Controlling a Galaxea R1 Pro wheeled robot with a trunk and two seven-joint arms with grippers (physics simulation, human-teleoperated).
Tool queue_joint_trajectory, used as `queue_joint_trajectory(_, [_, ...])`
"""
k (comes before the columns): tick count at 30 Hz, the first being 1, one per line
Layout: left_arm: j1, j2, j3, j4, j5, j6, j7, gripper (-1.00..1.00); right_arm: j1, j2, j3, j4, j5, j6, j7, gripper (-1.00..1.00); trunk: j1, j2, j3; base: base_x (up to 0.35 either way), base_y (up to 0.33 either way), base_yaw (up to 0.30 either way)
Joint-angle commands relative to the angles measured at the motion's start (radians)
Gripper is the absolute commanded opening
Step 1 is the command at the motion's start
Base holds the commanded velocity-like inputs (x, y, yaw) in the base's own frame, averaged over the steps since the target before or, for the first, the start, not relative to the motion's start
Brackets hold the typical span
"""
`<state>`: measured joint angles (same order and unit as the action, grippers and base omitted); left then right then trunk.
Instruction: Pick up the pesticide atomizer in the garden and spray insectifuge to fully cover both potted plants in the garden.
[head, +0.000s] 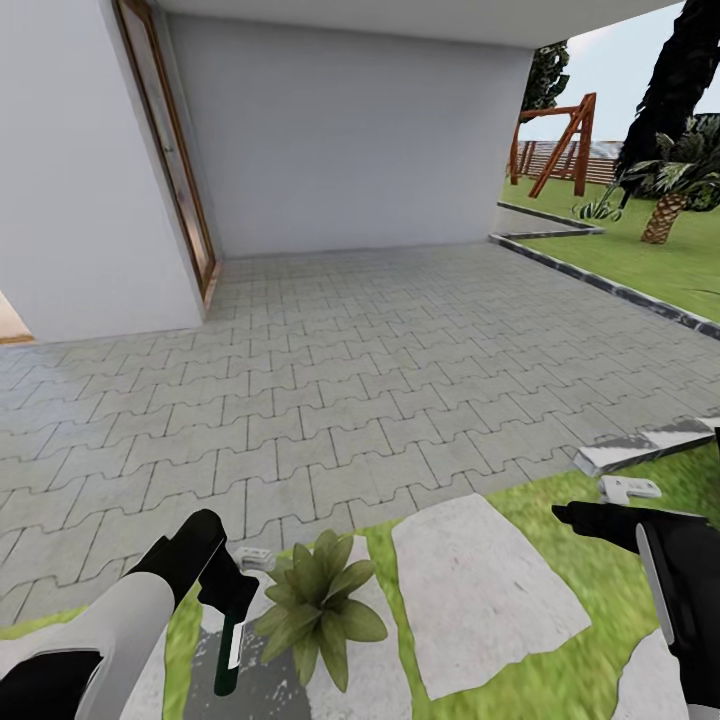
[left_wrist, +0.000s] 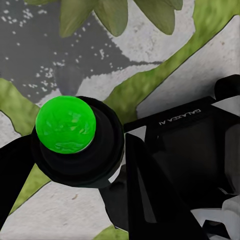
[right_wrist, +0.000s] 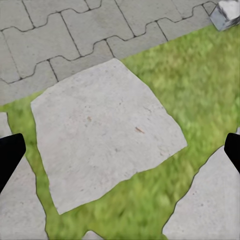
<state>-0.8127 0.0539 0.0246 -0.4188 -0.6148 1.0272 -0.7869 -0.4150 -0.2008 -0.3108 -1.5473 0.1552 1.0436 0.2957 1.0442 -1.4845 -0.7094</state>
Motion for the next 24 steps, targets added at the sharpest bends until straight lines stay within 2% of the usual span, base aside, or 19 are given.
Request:
queue_joint_trajectory(1, [0.000, 0.000, 0.003, -0.001, -0.010, 0.004, -0.009, -1.00, -0.001, 0.000, -0.001, -0.001, 0.010, 0.004, 0.010, 1.00, 0.000, 0.000, -0.001, 0.000, 0.000, 0.000])
queue_joint_trajectory(16, [0.000, 0.000, 0.003, -0.001, -0.010, 0.004, -0.009, -1.00, -0.001, -0.002, -0.002, 0.000, 0.010, 0.004, 0.010, 1.00, 0.000, 0.000, -0.001, 0.000, 0.000, -0.001])
queue_joint_trajectory(24, [0.000, 0.000, 0.003, -0.001, -0.010, 0.004, -0.009, -1.00, -0.001, -0.002, -0.001, 0.000, 0.010, 0.004, 0.010, 1.00, 0.000, 0.000, -0.001, 0.000, 0.000, -0.155])
